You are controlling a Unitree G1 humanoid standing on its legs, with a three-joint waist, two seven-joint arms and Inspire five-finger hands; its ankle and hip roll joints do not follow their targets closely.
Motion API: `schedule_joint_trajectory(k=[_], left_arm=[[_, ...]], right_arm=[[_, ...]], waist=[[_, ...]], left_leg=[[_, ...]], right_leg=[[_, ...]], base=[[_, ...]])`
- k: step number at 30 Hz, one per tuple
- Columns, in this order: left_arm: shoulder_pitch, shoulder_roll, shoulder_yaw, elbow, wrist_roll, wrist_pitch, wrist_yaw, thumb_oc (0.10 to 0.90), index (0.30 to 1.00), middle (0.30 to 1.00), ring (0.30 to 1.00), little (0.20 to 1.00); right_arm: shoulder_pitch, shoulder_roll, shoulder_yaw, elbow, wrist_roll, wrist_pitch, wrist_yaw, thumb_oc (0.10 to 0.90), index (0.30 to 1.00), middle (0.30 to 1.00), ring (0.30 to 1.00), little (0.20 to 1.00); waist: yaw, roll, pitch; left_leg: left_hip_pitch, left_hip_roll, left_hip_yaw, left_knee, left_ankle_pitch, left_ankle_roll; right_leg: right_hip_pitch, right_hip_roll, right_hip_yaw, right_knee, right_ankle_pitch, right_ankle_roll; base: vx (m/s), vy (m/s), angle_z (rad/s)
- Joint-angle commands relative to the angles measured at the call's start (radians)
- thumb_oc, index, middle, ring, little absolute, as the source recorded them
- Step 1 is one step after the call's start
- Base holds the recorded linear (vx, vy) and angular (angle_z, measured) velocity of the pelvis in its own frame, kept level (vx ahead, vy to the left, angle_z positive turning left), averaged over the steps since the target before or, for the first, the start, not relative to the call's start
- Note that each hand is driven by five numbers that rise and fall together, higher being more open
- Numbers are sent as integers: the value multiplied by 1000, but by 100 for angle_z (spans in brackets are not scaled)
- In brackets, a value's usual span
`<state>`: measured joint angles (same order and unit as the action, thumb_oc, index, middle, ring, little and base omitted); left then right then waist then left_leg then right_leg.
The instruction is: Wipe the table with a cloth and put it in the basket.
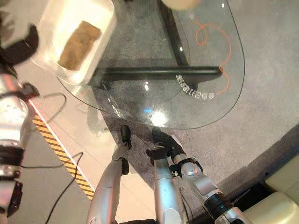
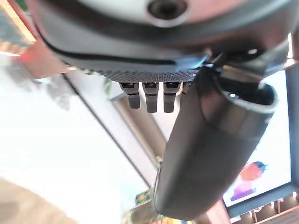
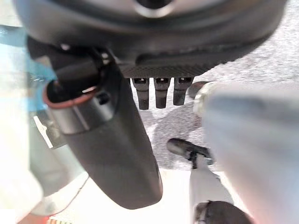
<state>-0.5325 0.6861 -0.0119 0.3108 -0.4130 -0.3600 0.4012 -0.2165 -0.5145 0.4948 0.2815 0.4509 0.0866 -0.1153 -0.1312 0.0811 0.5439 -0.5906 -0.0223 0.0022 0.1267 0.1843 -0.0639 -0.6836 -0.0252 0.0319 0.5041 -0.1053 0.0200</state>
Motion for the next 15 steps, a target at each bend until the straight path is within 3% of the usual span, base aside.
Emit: schedule_joint_trajectory(k=[1, 6, 7, 13, 15], left_arm=[[-18, -3, 90, -43, -15, -79, -77, 800, 900, 900, 900, 900], [181, -142, 36, -48, -47, -30, -176, 800, 900, 900, 900, 900], [231, -172, 4, -20, -78, 9, -223, 800, 900, 900, 900, 900], [396, -268, -86, 174, -81, 59, -317, 800, 900, 900, 900, 900], [446, -316, -97, 307, -83, 124, -382, 800, 900, 900, 900, 900]], right_arm=[[74, 38, -23, -26, -19, -69, 20, 800, 900, 900, 900, 900], [113, 120, -63, 106, -12, -77, 35, 800, 900, 900, 900, 900], [122, 136, -73, 135, 0, -67, 30, 800, 900, 900, 900, 900], [149, 172, -129, 291, 13, -33, 52, 800, 900, 900, 900, 900], [162, 186, -160, 397, 41, -35, 71, 800, 900, 900, 900, 900]], waist=[[-4, 5, -24], [29, -17, -105], [38, -19, -133], [59, -26, -227], [66, -31, -271]], left_leg=[[69, -7, -67, 65, -118, -25], [163, 22, -82, -9, -98, -29], [186, 33, -85, -26, -93, -30], [287, 67, -71, -75, -97, -33], [337, 77, -66, -101, -103, -31]], right_leg=[[159, -33, 2, -197, 55, 61], [268, -30, -34, -232, 36, 54], [294, -31, -44, -243, 34, 53], [409, -34, -84, -295, 30, 51], [470, -31, -93, -337, 33, 53]], base=[[-164, -222, 6], [-118, -196, 17], [-69, -149, 3], [9, -71, 8], [98, -58, 4]])
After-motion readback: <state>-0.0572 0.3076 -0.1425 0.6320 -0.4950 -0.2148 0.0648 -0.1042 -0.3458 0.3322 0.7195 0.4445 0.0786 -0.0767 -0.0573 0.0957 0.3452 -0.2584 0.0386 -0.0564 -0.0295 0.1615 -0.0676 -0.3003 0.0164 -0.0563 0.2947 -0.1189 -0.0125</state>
